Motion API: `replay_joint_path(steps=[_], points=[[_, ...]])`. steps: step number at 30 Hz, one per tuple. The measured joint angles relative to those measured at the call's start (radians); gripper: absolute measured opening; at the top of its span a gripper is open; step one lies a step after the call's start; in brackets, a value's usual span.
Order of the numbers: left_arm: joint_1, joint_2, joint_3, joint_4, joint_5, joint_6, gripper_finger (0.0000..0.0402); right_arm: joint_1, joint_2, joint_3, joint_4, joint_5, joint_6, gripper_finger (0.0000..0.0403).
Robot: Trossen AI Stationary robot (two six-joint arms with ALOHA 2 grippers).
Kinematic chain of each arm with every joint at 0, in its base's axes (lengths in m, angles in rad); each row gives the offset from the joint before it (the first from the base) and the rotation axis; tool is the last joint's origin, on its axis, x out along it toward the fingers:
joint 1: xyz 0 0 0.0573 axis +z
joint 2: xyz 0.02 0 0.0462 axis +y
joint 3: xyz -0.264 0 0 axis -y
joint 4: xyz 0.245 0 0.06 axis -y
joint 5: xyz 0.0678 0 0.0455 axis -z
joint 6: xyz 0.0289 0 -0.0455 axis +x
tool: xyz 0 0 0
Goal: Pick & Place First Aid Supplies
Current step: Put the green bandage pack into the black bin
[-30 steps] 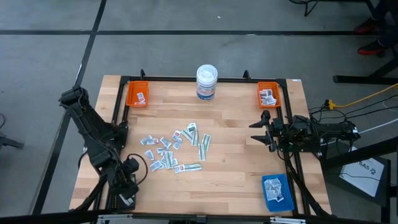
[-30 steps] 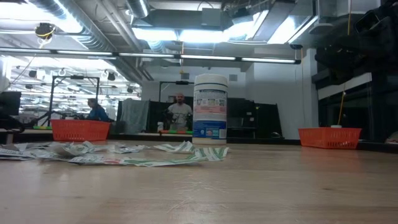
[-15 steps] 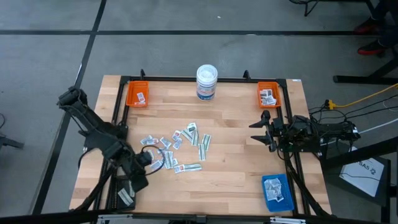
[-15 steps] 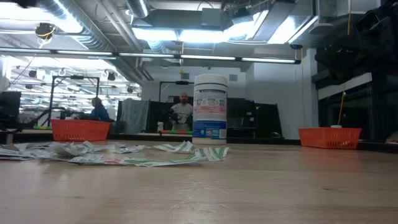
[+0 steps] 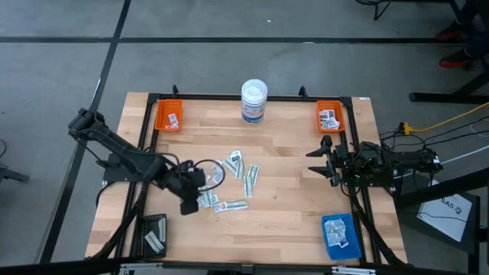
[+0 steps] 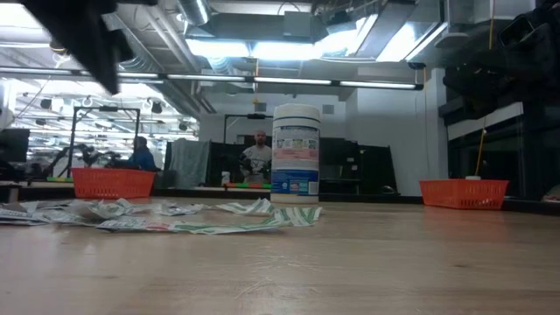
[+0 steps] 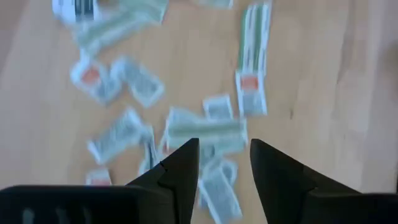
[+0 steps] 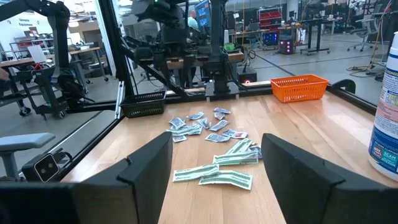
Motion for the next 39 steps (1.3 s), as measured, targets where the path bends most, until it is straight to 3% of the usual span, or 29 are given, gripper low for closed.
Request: replay_joint_path(steps=[4, 11, 21, 33, 39], points=[[0.047, 0.000, 0.000, 0.064, 0.014, 0.103, 0.0137, 0.000, 0.000, 0.000, 0.000, 0.000, 0.000, 0.0245], [0.093, 0.076, 0.000, 0.085, 0.058, 0.153, 0.0137, 0.000, 0.000, 0.000, 0.000, 0.000, 0.000, 0.0245], [0.015, 0.213, -0.001, 0.246, 0.153, 0.054, 0.0136, 0.000, 0.000, 0.000, 0.000, 0.000, 0.000, 0.0245], [-0.121, 0.312, -0.001, 0.264, -0.082, 0.045, 0.0136, 0.000, 0.000, 0.000, 0.000, 0.000, 0.000, 0.0245], [-0.145, 0.361, -0.001, 0.266, -0.121, 0.047, 0.0136, 0.000, 0.000, 0.000, 0.000, 0.000, 0.000, 0.0245]])
